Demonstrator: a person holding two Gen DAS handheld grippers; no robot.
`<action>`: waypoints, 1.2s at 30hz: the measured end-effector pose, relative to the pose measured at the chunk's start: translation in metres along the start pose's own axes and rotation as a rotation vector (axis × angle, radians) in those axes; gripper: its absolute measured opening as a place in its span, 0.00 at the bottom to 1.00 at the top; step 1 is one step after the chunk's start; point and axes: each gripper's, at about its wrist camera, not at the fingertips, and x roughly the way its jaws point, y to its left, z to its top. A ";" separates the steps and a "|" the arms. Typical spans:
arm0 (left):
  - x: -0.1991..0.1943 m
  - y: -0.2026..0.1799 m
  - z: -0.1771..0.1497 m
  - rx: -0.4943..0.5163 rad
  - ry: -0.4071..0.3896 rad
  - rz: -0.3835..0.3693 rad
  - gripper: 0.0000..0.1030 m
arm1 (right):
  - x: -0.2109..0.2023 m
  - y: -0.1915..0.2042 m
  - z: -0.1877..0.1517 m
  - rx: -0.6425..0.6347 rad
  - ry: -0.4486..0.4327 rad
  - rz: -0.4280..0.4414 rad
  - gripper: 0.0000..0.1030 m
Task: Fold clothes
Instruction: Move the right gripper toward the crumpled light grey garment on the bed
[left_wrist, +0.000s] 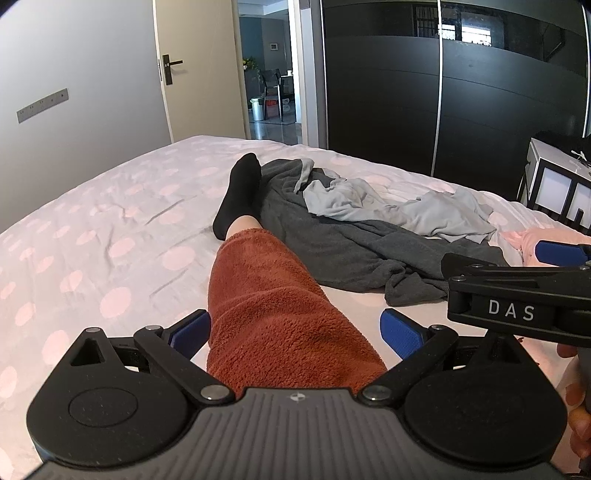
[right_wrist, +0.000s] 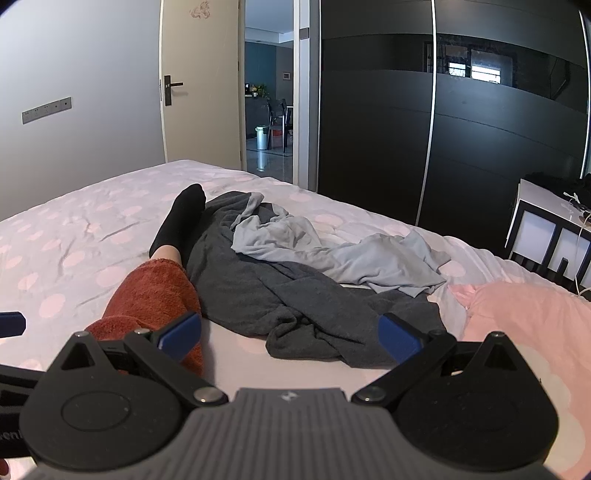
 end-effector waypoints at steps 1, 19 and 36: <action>0.000 0.000 0.000 -0.001 0.000 0.000 1.00 | -0.001 0.000 0.000 0.001 0.001 0.002 1.00; 0.002 0.000 -0.002 -0.006 0.012 0.003 1.00 | -0.004 -0.001 0.000 -0.015 0.007 0.004 1.00; 0.008 0.024 -0.003 -0.075 0.027 0.007 1.00 | 0.012 -0.009 0.000 -0.058 0.026 0.034 1.00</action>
